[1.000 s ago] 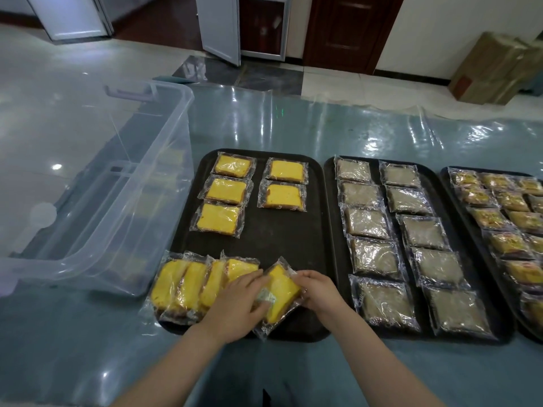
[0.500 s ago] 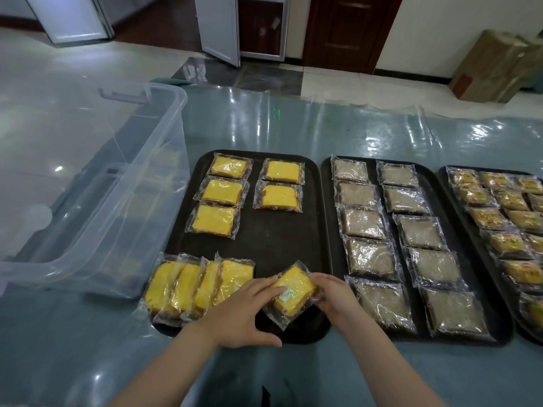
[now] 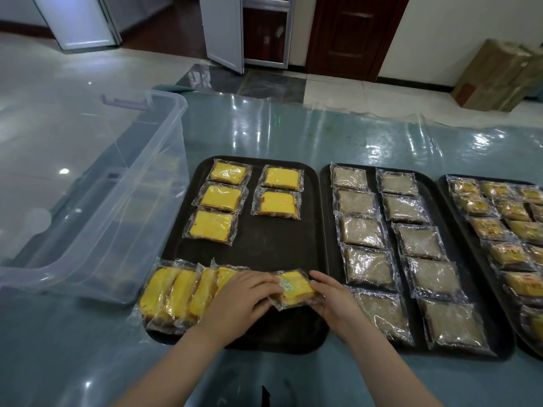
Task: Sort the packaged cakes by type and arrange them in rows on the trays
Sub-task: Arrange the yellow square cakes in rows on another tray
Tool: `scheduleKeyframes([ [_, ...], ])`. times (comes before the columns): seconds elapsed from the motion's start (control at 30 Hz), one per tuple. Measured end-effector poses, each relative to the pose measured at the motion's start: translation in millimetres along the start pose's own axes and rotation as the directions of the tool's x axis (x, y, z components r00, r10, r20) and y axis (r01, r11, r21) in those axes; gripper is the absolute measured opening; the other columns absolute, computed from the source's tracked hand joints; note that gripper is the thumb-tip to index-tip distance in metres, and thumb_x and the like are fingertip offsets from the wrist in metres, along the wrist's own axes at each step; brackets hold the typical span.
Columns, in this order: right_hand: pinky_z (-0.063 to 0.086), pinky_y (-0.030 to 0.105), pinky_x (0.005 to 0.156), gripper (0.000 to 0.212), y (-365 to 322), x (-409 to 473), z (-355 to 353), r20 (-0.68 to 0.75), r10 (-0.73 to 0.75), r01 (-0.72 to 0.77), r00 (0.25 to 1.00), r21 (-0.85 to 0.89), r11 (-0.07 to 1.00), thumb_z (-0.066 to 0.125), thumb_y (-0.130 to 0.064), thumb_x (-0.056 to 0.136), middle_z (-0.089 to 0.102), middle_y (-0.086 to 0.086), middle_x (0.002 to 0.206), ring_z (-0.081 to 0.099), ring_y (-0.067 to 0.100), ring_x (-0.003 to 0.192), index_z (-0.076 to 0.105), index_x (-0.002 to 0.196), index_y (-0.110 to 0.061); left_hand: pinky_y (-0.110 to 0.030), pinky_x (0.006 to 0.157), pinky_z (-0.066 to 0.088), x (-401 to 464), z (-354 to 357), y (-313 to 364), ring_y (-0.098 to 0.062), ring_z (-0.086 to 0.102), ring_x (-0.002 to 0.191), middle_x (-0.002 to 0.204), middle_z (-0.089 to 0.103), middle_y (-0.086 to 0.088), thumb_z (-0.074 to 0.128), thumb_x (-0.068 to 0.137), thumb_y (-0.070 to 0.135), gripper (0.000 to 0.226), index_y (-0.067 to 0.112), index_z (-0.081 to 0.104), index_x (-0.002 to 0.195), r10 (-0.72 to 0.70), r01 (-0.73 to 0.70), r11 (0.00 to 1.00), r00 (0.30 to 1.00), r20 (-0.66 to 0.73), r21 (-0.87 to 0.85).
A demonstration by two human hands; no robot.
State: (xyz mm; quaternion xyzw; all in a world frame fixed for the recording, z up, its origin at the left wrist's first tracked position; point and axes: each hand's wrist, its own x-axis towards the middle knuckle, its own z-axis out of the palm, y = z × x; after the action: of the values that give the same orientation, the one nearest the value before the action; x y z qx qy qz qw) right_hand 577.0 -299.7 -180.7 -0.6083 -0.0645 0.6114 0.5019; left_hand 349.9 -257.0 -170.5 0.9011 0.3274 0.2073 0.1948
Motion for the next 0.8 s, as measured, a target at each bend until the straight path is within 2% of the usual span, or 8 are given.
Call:
scheduleKeyframes([
  [0.13,0.059,0.034,0.075,0.021,-6,-1,-7,0.072,-0.009,0.007,0.997,0.018,1.0,0.053,-0.003,0.098,0.069,0.025,0.114,0.07,0.028,0.093,0.068,0.112,0.001,-0.016,0.09,0.049,6,-4,7,0.003,0.057,0.108,0.118,0.06,0.02,0.063,0.089,0.026,0.025,0.032,0.067,0.112,-0.093,0.084,0.99,0.993,-0.074,-0.111],
  [0.23,0.06,0.037,0.082,0.029,-13,-4,-13,0.137,-0.005,-0.005,0.99,0.077,0.997,0.049,-0.016,0.101,0.07,0.027,0.111,0.07,0.033,0.099,0.067,0.113,0.004,-0.022,0.08,0.055,11,-8,8,0.005,0.059,0.099,0.108,0.061,0.023,0.06,0.091,0.038,0.019,0.035,0.06,0.109,-0.216,0.195,0.963,0.971,-0.102,-0.187],
  [0.3,0.06,0.039,0.084,0.036,-16,-5,-16,0.15,-0.018,0.009,0.989,0.062,0.998,0.04,-0.016,0.102,0.07,0.03,0.107,0.069,0.037,0.098,0.065,0.114,0.007,-0.024,0.076,0.056,14,-10,7,0.005,0.061,0.095,0.102,0.063,0.023,0.058,0.089,0.045,0.018,0.039,0.054,0.106,-0.29,0.262,0.942,0.95,-0.114,-0.211],
  [0.43,0.059,0.043,0.086,0.028,-18,-7,-18,0.173,-0.084,0.093,0.981,-0.043,0.995,0.042,-0.005,0.101,0.069,0.033,0.104,0.069,0.041,0.099,0.063,0.112,0.009,-0.025,0.071,0.057,17,-11,7,0.002,0.064,0.089,0.097,0.067,0.018,0.058,0.088,0.048,0.018,0.039,0.047,0.099,-0.382,0.35,0.909,0.917,-0.119,-0.226],
  [0.6,0.06,0.037,0.077,0.017,-17,-3,-15,0.172,-0.154,0.192,0.973,-0.235,0.953,0.057,-0.007,0.098,0.073,0.026,0.095,0.072,0.035,0.088,0.067,0.107,0.005,-0.024,0.073,0.056,21,-9,1,0.007,0.061,0.096,0.096,0.066,0.018,0.066,0.091,0.032,0.019,0.035,0.049,0.1,-0.503,0.439,0.82,0.859,-0.095,-0.367],
  [0.7,0.06,0.032,0.067,0.016,-19,2,-12,0.146,-0.195,0.238,0.97,-0.395,0.887,0.057,-0.011,0.099,0.073,0.02,0.084,0.071,0.026,0.073,0.071,0.097,-0.002,-0.023,0.075,0.056,25,-7,-6,0.007,0.062,0.095,0.096,0.067,0.016,0.065,0.092,0.032,0.018,0.034,0.05,0.1,-0.56,0.493,0.777,0.825,-0.072,-0.392],
  [0.8,0.055,0.028,0.058,0.018,-24,10,-9,0.148,-0.244,0.284,0.958,-0.559,0.779,0.059,-0.012,0.098,0.069,0.007,0.071,0.063,0.016,0.061,0.073,0.089,-0.01,-0.027,0.075,0.056,32,-5,-15,0.001,0.063,0.091,0.095,0.065,0.013,0.064,0.093,0.031,0.016,0.031,0.05,0.1,-0.614,0.559,0.736,0.788,-0.03,-0.382],
])
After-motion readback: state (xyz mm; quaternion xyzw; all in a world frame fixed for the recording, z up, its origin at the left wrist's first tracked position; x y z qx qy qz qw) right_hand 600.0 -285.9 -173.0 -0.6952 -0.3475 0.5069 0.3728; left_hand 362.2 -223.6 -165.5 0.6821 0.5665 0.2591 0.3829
